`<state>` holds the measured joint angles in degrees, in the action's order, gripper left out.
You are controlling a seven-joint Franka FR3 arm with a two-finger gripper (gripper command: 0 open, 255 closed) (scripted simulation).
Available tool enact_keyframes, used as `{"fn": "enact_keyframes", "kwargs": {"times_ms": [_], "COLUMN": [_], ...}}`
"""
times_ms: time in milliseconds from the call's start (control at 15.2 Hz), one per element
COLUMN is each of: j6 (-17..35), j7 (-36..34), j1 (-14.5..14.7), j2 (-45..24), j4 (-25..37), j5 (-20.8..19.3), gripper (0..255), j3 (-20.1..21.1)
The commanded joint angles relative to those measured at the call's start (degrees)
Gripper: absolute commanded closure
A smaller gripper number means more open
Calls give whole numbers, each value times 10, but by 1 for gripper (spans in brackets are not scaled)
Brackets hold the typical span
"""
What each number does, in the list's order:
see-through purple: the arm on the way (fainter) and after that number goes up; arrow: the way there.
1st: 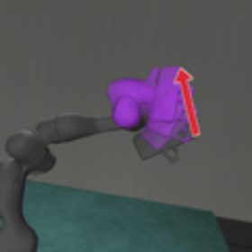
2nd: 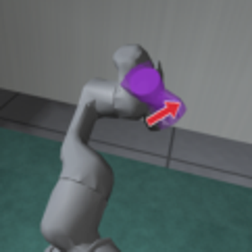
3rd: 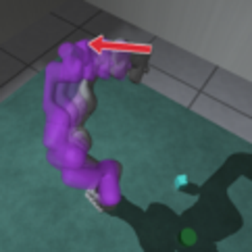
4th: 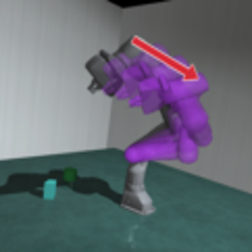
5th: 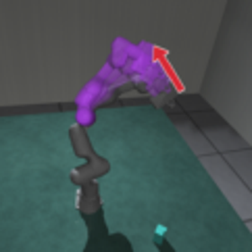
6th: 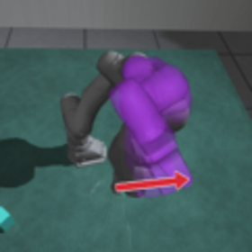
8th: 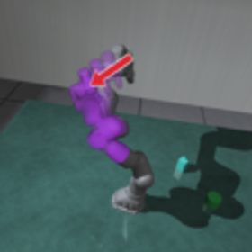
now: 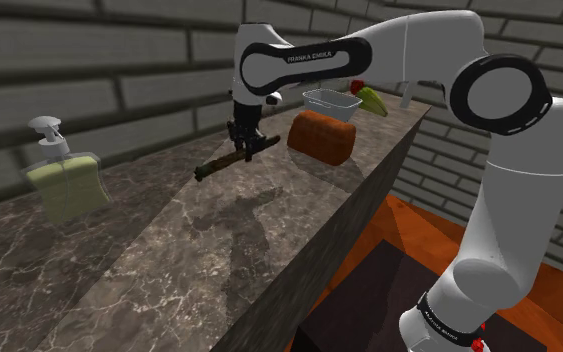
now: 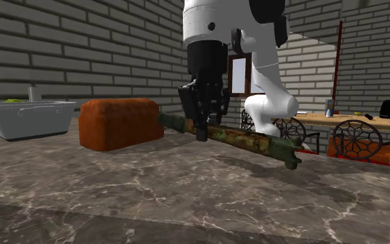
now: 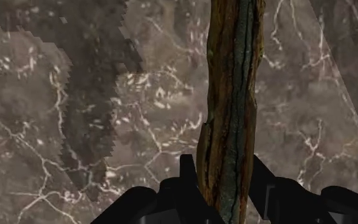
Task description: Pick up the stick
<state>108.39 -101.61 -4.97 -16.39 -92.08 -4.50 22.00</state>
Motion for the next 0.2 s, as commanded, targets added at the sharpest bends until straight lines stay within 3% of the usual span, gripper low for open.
{"fn": "enact_keyframes", "kwargs": {"times_ms": [0, 132], "j6": [-15, -16], "j7": [1, 1], "j1": [0, 0], "j2": [3, 3], "j4": [13, 14], "j5": [1, 1], "gripper": [255, 255], "j3": [0, 0]}}
